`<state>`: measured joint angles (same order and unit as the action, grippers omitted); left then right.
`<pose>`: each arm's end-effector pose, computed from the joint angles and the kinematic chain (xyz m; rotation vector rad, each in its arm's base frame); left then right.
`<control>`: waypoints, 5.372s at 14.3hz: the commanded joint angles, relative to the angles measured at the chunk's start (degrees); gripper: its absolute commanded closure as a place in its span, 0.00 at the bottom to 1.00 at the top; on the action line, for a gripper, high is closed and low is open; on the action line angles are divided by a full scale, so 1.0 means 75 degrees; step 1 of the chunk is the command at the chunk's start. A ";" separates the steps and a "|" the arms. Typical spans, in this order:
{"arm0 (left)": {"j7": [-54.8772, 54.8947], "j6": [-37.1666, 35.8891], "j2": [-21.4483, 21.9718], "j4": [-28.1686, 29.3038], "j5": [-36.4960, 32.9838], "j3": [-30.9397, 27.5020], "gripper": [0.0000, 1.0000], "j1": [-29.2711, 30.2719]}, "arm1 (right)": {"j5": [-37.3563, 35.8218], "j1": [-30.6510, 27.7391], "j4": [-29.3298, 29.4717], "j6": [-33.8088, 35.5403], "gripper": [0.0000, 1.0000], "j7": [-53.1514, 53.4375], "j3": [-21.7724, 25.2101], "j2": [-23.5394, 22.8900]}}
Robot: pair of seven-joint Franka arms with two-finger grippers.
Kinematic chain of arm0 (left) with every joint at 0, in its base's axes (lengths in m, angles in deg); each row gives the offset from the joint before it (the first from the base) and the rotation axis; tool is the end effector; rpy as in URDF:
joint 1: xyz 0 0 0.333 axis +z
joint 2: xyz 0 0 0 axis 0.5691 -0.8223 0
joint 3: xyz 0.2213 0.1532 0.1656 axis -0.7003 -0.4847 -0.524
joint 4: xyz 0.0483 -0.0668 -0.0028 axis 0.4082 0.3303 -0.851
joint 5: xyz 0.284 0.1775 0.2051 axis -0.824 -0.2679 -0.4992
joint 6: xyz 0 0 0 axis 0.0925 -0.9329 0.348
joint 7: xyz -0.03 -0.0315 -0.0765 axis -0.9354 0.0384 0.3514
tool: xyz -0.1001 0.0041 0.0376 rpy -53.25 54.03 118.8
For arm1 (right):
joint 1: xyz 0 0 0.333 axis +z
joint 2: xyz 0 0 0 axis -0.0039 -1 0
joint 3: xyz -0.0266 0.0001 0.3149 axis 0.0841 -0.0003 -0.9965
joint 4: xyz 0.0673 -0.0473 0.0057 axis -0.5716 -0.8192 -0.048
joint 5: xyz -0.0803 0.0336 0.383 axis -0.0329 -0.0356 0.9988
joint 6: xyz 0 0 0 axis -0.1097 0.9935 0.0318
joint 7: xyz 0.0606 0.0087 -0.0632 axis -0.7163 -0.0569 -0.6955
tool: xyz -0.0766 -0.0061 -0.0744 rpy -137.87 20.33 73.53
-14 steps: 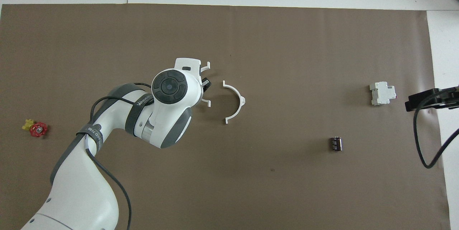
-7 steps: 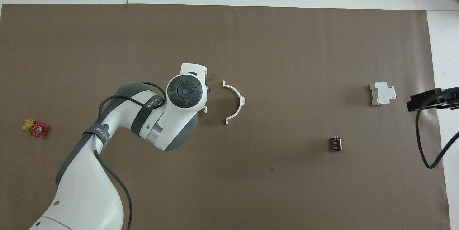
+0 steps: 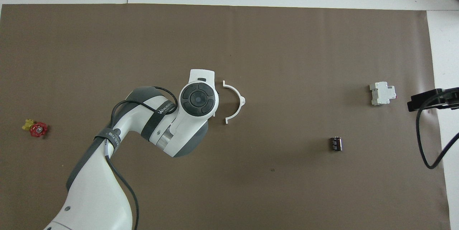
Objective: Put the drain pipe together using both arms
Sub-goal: 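Carry the half-ring toward the centre half-ring with the left gripper, then press the held half-ring onto the centre half-ring with the left gripper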
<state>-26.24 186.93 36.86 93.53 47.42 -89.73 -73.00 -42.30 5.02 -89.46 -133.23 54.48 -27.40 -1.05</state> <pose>0.5129 -0.3754 0.3147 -2.9621 -0.9749 -0.2038 0.5240 -0.0282 0.6279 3.1325 0.0402 -0.1124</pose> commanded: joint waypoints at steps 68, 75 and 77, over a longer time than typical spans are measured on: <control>-0.1088 0.0559 -0.0140 0.0268 -0.0283 -0.0100 1.00 -0.0517 | 0.0102 -0.0089 -0.0167 -0.0027 0.00 0.0051 -0.0046 0.0164; -0.1077 0.0582 -0.0140 0.0291 -0.0294 -0.0100 0.79 -0.0505 | 0.0114 -0.0089 -0.0167 -0.0027 0.00 0.0051 -0.0046 0.0164; -0.1077 0.0559 -0.0128 0.0303 -0.0294 -0.0111 0.00 -0.0505 | 0.0114 -0.0089 -0.0167 -0.0027 0.00 0.0051 -0.0046 0.0164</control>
<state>-32.94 190.13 35.60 94.83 46.40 -89.61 -75.77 -42.30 5.02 -89.46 -133.23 54.48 -27.40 -1.05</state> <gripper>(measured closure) 0.758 0.000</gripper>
